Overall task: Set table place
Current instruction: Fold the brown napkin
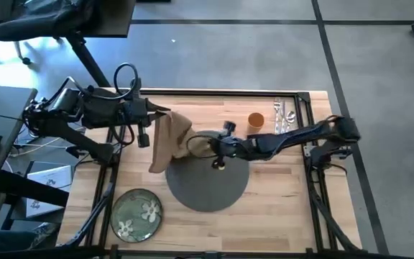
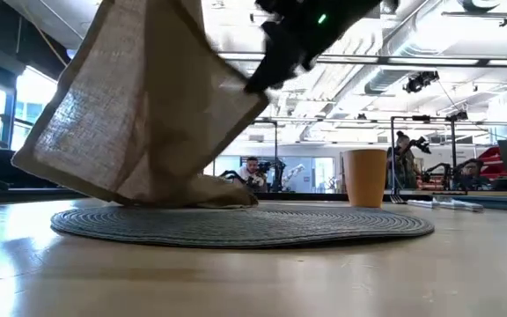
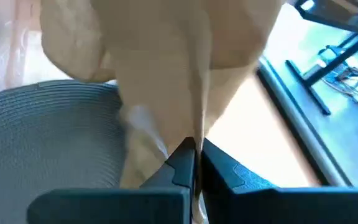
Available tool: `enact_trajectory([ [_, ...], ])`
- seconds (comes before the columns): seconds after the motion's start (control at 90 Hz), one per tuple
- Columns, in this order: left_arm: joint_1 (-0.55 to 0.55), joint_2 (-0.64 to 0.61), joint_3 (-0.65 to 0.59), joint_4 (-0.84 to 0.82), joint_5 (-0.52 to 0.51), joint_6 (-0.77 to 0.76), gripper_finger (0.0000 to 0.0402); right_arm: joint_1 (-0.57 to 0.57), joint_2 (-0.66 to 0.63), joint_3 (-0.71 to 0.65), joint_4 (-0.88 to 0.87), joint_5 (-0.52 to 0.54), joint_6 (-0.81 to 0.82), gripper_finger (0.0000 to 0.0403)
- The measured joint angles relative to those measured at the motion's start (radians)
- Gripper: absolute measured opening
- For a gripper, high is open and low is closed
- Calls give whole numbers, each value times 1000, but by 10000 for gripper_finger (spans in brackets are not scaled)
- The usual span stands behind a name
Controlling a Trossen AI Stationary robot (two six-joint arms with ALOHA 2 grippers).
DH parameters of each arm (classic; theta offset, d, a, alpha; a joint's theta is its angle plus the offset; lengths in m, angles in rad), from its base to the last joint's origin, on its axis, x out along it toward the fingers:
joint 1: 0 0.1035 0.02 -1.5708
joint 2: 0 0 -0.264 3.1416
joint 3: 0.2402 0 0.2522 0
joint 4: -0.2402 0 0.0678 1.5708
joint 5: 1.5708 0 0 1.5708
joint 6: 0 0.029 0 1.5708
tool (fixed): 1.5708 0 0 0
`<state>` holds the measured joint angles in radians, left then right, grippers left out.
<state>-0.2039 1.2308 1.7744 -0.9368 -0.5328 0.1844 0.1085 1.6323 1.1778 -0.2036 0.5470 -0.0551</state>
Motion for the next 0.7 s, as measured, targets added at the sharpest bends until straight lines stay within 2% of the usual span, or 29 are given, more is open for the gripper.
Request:
enact_trajectory([
  [0.167,0,0,0,3,-1,0,0,-1,-150,0,-176,134,-17,0],
  [0.311,0,0,0,22,-21,0,0,-1,-263,0,-277,199,-32,0],
  [0.5,1,0,0,23,-135,14,0,0,-406,0,-308,189,-32,0],
  [0.7,24,0,0,28,-158,67,0,-6,-536,0,-310,197,-55,0],
])
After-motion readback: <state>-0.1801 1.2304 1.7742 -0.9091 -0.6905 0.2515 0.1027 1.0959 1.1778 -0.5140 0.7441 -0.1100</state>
